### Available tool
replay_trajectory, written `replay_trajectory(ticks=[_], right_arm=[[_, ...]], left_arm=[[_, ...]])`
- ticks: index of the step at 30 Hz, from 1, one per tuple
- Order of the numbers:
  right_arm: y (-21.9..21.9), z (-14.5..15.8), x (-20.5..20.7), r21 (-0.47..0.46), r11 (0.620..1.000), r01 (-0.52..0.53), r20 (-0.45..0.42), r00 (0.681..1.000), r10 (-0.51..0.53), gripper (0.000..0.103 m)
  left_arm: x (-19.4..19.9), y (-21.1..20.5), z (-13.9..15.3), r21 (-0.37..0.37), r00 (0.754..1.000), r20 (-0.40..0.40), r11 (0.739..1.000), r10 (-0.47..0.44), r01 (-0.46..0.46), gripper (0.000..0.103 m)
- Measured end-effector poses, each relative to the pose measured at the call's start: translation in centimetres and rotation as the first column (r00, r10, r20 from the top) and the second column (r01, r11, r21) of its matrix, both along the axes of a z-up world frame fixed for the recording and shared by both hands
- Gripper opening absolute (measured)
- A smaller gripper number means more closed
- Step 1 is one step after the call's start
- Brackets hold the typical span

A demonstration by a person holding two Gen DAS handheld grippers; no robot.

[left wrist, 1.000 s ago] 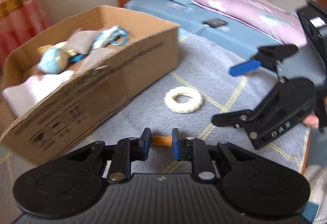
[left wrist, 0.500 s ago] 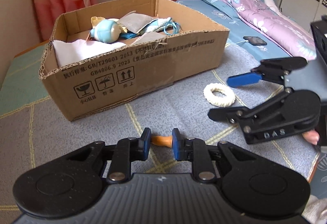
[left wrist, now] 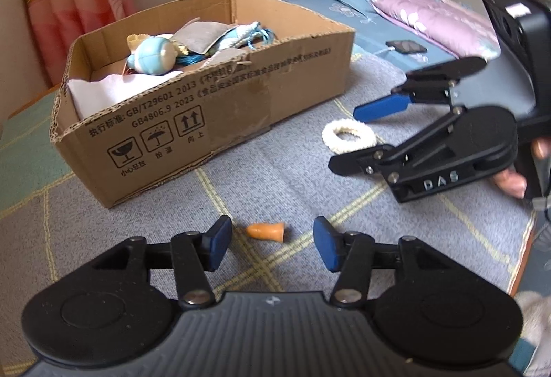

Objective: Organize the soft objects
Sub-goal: 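Grasp the orange earplug with the left gripper while the right gripper grasps the white scrunchie, then drop the earplug into the box with the left gripper while the right gripper carries the scrunchie there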

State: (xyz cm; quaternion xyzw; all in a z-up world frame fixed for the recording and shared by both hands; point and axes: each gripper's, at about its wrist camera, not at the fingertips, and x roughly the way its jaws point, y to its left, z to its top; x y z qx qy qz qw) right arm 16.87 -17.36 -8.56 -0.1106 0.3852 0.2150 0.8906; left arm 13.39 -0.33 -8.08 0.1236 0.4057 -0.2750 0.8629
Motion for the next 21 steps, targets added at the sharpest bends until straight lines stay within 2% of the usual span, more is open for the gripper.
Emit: replay_trajectory(ticks=[4,7,11,13,21], right_arm=[[-0.01,0.01,0.0,-0.001,1.0,-0.004,0.0,1.0,0.004,0.071],[-0.04,0.02,0.12,-0.003,1.0,-0.004,0.003,1.0,0.004,0.07],[-0.08,0.13,0.21,0.003,1.0,-0.008,0.004,1.0,0.008,0.059],[-0.03,0.17,0.23,0.005,1.0,-0.01,0.006,1.0,0.01,0.054],[0.03,0.47,-0.16,-0.007,1.0,-0.004,0.004,1.0,0.004,0.039]], left_arm=[[0.16,0.25,0.04,-0.005,1.0,-0.006,1.0,-0.015,0.015,0.047],[0.3,0.53,0.12,-0.002,1.0,-0.003,1.0,-0.01,0.01,0.032],[0.11,0.82,0.12,-0.013,1.0,-0.008,1.0,-0.007,0.007,0.024],[-0.02,0.77,0.12,-0.017,1.0,-0.011,1.0,-0.009,0.009,0.021],[0.1,0.78,0.31,-0.017,1.0,-0.013,1.0,0.0,0.0,0.02]])
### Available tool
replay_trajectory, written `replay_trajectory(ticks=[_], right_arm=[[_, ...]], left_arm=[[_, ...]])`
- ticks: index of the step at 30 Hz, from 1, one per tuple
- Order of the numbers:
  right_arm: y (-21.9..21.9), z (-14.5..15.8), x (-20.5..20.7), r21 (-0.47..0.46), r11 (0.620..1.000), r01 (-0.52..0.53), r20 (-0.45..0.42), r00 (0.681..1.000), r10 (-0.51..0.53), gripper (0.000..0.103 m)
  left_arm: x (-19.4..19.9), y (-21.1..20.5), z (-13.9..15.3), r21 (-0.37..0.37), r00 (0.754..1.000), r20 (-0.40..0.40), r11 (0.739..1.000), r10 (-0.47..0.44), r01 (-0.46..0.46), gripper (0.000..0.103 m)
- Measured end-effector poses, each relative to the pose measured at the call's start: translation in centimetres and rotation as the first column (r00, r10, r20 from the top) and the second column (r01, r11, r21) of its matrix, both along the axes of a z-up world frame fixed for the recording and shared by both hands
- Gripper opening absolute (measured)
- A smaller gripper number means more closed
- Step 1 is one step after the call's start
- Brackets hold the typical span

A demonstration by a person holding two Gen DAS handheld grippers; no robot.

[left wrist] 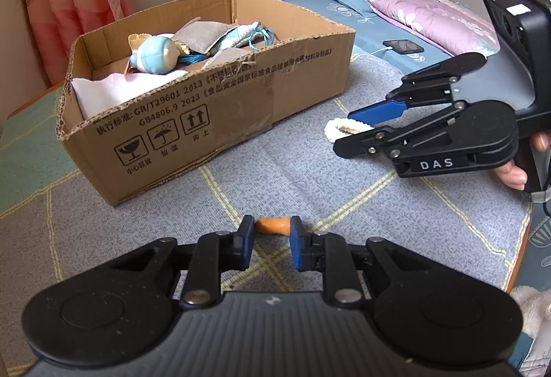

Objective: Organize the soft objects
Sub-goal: 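Drop the earplug into the box with the left gripper while the right gripper carries the scrunchie there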

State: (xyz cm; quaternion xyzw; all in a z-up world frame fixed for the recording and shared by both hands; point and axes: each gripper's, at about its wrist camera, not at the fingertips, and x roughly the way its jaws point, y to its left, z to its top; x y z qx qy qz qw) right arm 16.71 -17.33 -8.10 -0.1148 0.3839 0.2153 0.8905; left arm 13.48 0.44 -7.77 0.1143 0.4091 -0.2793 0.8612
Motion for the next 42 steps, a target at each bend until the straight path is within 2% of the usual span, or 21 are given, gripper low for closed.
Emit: replay_trajectory(ticks=[12,25,32,42], right_arm=[[-0.7,1.8,-1.2,-0.015,1.0,0.008,0.036,0.999,-0.007,0.036],[-1.0,5.3,-3.9,-0.02,0.999,-0.03,0.111,0.993,0.032,0.036],[-1.0,7.8,-3.8,-0.003,0.999,-0.035,0.17,0.985,0.035,0.036],[-0.9,9.1,-1.7,0.01,1.0,-0.018,0.206,0.978,0.015,0.036]], left_arm=[[-1.1,-0.1,2.1,-0.004,0.999,0.034,1.0,-0.004,0.005,0.02],[-2.2,-0.4,6.5,0.002,0.988,0.151,1.0,-0.025,0.025,0.02],[2.0,-1.0,9.1,-0.006,0.971,0.239,1.0,0.006,-0.005,0.02],[11.5,-2.5,7.9,-0.007,0.977,0.197,0.997,0.078,-0.078,0.02]])
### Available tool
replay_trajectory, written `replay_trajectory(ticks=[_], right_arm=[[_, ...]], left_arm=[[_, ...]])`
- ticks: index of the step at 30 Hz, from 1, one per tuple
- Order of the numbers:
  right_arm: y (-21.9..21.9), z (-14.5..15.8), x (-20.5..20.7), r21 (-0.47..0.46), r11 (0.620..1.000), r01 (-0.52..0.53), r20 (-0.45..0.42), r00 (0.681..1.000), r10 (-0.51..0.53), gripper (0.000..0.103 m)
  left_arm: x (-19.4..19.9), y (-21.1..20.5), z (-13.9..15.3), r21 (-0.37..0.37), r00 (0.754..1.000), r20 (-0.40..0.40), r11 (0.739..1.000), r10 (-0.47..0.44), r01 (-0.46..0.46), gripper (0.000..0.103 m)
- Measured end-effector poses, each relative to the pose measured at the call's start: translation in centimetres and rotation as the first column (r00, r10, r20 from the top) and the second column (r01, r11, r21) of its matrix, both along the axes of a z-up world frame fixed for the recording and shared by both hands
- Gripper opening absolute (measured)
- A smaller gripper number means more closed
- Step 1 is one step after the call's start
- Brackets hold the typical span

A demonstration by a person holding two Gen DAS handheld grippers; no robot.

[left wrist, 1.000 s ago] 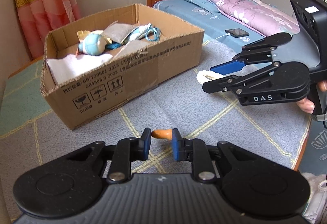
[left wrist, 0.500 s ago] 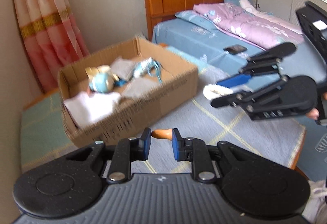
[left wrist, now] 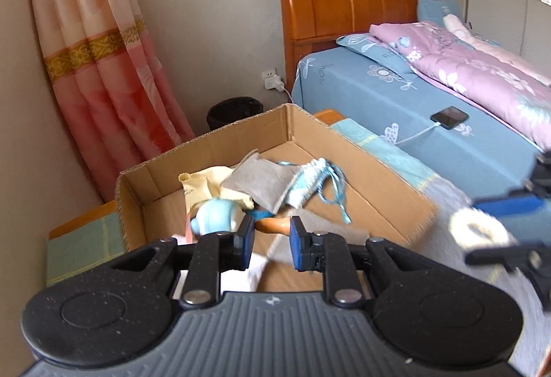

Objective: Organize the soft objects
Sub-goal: 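Drop the earplug into the box with the left gripper while the right gripper carries the scrunchie there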

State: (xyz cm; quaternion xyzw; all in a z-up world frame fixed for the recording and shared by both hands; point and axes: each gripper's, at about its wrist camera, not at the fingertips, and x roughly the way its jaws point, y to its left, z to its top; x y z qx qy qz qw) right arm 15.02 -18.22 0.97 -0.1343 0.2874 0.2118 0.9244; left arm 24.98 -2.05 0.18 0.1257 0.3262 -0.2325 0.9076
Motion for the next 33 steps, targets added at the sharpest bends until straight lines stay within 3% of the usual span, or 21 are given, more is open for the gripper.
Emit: replay_trajectory(ticks=[3,4,5,7,8,17,25,33], right_arm=[[0.2,-0.1,0.6,-0.01,1.0,0.008,0.0,1.0,-0.008,0.036],[0.1,-0.1,0.8,-0.009,1.0,0.01,-0.003,1.0,-0.01,0.036],[0.1,-0.1,1.0,-0.006,1.0,0.012,-0.006,1.0,-0.012,0.036],[0.0,0.1,1.3,0.0,1.0,0.017,-0.007,1.0,-0.017,0.036],[0.0,0.2,1.5,0.002,1.0,0.019,-0.008,1.0,-0.019,0.036],[0.0,0.8,4.6,0.048,0.997,0.061,-0.035,0.998,-0.059,0.036],[2.2,1.4,9.3,0.039,0.995,0.092,-0.063,0.994,-0.09,0.036],[5.2,0.0,15.6,0.032,0.994,0.106,-0.185,0.978,-0.098,0.036]], left_arm=[[1.5,-0.3,-0.5,-0.024,0.999,0.002,0.999,0.048,-0.048,0.033],[1.6,-0.4,-0.6,-0.032,0.999,-0.007,0.998,0.052,-0.052,0.046],[1.6,-0.3,-0.6,-0.043,0.998,-0.01,0.998,0.054,-0.055,0.067],[0.7,0.2,-0.4,-0.059,0.996,0.032,0.995,0.079,-0.077,0.092],[0.0,0.5,-0.2,-0.059,0.993,0.066,0.994,0.101,-0.097,0.097],[-6.8,3.1,1.5,-0.042,0.957,0.179,0.973,0.229,-0.225,0.102],[-10.4,5.1,0.3,-0.109,0.941,0.094,0.943,0.324,-0.313,0.102],[-11.5,6.3,-0.5,-0.017,0.876,0.193,0.894,0.442,-0.447,0.102]])
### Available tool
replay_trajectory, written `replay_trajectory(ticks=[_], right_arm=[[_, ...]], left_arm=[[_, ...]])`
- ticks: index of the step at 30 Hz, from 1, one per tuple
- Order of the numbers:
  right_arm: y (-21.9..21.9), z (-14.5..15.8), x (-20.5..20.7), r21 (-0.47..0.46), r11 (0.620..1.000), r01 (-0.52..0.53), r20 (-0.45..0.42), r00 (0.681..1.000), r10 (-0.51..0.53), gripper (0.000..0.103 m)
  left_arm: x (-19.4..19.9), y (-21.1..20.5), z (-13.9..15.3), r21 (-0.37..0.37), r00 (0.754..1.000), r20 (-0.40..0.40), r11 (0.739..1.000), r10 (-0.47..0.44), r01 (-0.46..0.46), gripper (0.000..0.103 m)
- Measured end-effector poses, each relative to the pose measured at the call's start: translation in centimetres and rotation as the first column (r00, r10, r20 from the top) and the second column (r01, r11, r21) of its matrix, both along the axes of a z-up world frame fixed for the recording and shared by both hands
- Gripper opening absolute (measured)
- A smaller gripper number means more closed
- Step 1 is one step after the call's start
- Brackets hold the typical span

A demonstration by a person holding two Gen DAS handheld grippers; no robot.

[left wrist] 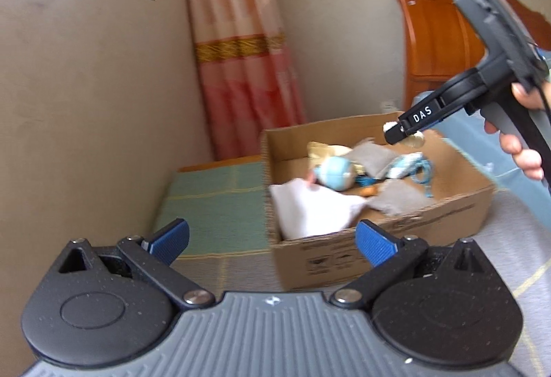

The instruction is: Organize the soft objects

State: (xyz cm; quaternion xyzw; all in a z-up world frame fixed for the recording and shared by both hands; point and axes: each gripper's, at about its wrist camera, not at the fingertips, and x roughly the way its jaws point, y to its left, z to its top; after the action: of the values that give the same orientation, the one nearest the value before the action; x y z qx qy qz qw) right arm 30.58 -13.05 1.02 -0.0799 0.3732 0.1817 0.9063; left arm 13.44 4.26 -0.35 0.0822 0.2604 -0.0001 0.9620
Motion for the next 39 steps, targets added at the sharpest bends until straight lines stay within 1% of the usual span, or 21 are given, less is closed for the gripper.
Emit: replay_trajectory(ticks=[1,3,4,5,6,7,8,9,10,15,18,20,23,26,29,34,39], right_arm=[[0.3,-0.3,0.7,0.002,1.0,0.008,-0.015,1.0,-0.008,0.036],[0.9,-0.8,1.8,-0.01,1.0,0.027,-0.029,0.999,-0.028,0.04],[1.1,-1.0,2.2,-0.015,0.999,0.029,-0.033,0.999,-0.029,0.052],[1.3,-1.1,2.5,-0.017,0.999,0.033,-0.039,0.999,-0.033,0.071],[1.4,-1.1,2.6,-0.016,0.999,0.04,-0.038,0.998,-0.041,0.079],[1.3,-1.0,2.6,-0.01,0.999,0.046,-0.033,0.998,-0.046,0.092],[1.3,-0.9,2.6,-0.003,0.999,0.053,-0.027,0.998,-0.053,0.1],[1.2,-0.8,2.5,0.001,0.998,0.06,-0.023,0.998,-0.06,0.101],[1.1,-0.6,2.3,-0.001,0.998,0.065,-0.022,0.998,-0.065,0.103],[0.5,0.7,0.5,-0.044,0.992,0.116,-0.028,0.993,-0.117,0.103],[0.2,1.4,-1.5,-0.105,0.979,0.175,-0.011,0.984,-0.177,0.103],[-0.2,1.5,-2.9,-0.128,0.967,0.219,-0.019,0.975,-0.223,0.103],[-0.6,1.5,-5.8,-0.124,0.962,0.242,-0.045,0.967,-0.249,0.103],[-0.5,1.6,-8.8,-0.123,0.958,0.259,-0.042,0.963,-0.266,0.103],[-0.6,1.5,-11.5,-0.129,0.948,0.291,-0.032,0.954,-0.297,0.103],[-1.2,1.7,-14.6,-0.089,0.937,0.337,-0.044,0.939,-0.342,0.103],[-1.3,2.2,-16.4,-0.06,0.935,0.349,-0.031,0.936,-0.351,0.103]], left_arm=[[-0.2,0.1,-0.1,0.012,1.0,0.006,1.0,0.01,-0.01,0.102],[-0.3,0.6,0.1,-0.003,1.0,0.008,1.0,0.011,-0.011,0.102],[-0.3,0.9,0.1,-0.019,1.0,0.003,1.0,0.006,-0.006,0.102],[-0.3,1.1,0.2,-0.03,1.0,0.0,1.0,0.003,-0.003,0.102],[-0.2,1.2,0.2,-0.035,1.0,-0.002,0.999,0.005,-0.005,0.102],[-0.2,1.2,0.3,-0.035,1.0,-0.002,0.999,0.008,-0.009,0.102],[-0.2,1.2,0.3,-0.03,1.0,-0.005,1.0,0.01,-0.011,0.102],[-0.2,1.1,0.3,-0.025,1.0,-0.008,1.0,0.011,-0.012,0.102],[-0.2,1.1,0.4,-0.022,1.0,-0.009,1.0,0.013,-0.014,0.102],[-0.3,0.6,1.0,-0.04,0.999,-0.031,0.999,0.019,-0.02,0.102],[-0.2,0.3,1.4,-0.036,0.996,-0.065,0.997,0.063,-0.066,0.102],[-0.2,0.1,1.5,-0.026,0.992,-0.091,0.995,0.091,-0.094,0.102],[-0.6,-0.4,1.8,-0.009,0.989,-0.116,0.995,0.096,-0.098,0.102],[-1.2,-0.9,2.3,-0.012,0.988,-0.137,0.997,0.077,-0.08,0.102],[-2.0,-1.3,2.9,-0.016,0.989,-0.133,0.998,0.063,-0.066,0.102],[-2.5,-1.7,3.6,-0.017,0.989,-0.136,0.998,0.063,-0.066,0.102],[-2.7,-2.0,3.7,-0.038,0.985,-0.158,0.997,0.061,-0.068,0.102]])
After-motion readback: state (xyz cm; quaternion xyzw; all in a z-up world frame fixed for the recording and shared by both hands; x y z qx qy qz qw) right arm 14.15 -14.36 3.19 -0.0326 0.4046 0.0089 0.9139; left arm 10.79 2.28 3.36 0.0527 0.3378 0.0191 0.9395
